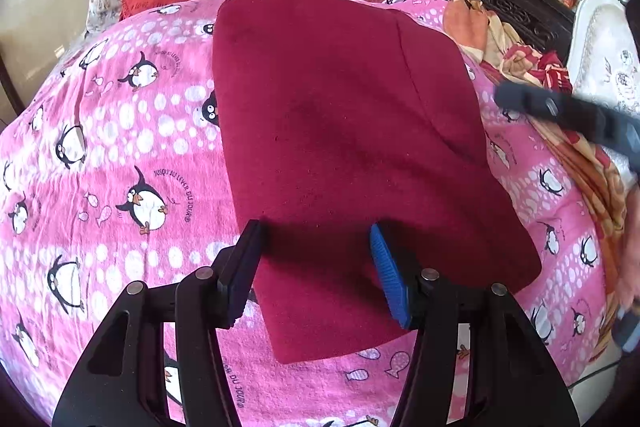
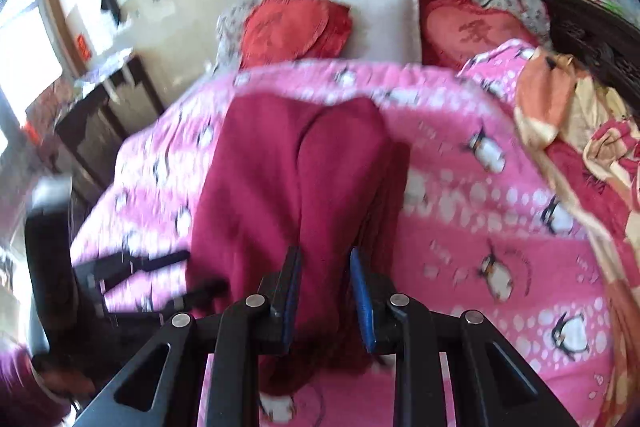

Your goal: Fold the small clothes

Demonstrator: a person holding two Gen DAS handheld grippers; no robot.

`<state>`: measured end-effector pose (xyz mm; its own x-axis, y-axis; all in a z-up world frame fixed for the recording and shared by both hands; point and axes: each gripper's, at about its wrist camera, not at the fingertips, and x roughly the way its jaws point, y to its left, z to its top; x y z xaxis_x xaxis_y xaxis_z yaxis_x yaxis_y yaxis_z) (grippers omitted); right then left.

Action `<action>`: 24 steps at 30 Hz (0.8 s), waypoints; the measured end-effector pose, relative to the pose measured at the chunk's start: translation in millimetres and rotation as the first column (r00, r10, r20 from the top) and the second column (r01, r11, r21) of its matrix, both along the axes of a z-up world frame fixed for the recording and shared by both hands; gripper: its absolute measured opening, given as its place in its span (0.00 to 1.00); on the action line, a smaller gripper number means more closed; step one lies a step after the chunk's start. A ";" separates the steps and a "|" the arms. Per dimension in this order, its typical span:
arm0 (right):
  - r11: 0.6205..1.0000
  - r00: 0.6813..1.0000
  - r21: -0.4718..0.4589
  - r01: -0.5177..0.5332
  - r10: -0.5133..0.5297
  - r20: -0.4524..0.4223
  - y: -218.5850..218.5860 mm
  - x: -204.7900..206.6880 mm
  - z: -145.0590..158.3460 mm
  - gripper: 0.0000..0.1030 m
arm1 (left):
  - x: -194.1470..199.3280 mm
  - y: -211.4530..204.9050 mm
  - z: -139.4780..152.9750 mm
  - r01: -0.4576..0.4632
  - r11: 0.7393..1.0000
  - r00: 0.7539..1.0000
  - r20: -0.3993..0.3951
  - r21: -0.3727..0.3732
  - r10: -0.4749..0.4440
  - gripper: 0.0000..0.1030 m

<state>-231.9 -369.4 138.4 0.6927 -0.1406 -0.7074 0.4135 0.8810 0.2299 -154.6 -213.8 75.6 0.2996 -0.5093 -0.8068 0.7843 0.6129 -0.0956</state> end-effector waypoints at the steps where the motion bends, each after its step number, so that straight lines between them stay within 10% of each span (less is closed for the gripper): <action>1: 1.000 1.000 -0.008 0.023 -0.023 -0.014 1.0 5.8 3.1 0.23 | -0.2 -1.0 -0.3 -0.004 1.000 1.000 -0.002 -0.001 0.004 0.54; 6: 0.987 0.998 0.149 0.067 -0.067 -0.002 -40.6 47.8 -13.4 0.22 | 0.2 -4.7 0.6 -0.013 1.000 1.000 -0.005 0.005 0.013 0.54; 8: 0.994 0.998 0.098 0.057 -0.059 0.010 -41.7 55.3 -8.2 0.07 | 1.7 -4.8 2.4 -0.015 1.000 1.000 -0.012 0.000 0.015 0.54; 13: 0.996 0.997 -0.024 0.082 -0.082 -0.016 -41.0 57.6 -7.3 0.07 | -1.1 -11.8 -1.1 -0.006 1.000 1.000 0.006 -0.013 0.006 0.59; 24: 0.998 0.998 0.009 0.061 -0.061 0.032 -30.4 33.4 13.9 0.19 | -0.2 -8.7 20.2 -0.012 0.999 0.997 0.073 -0.032 0.015 0.61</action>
<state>-198.5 -399.8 152.3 0.7052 -0.1777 -0.6864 0.4590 0.8522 0.2511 -154.8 -222.4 95.8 0.3641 -0.5299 -0.7659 0.7816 0.6211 -0.0581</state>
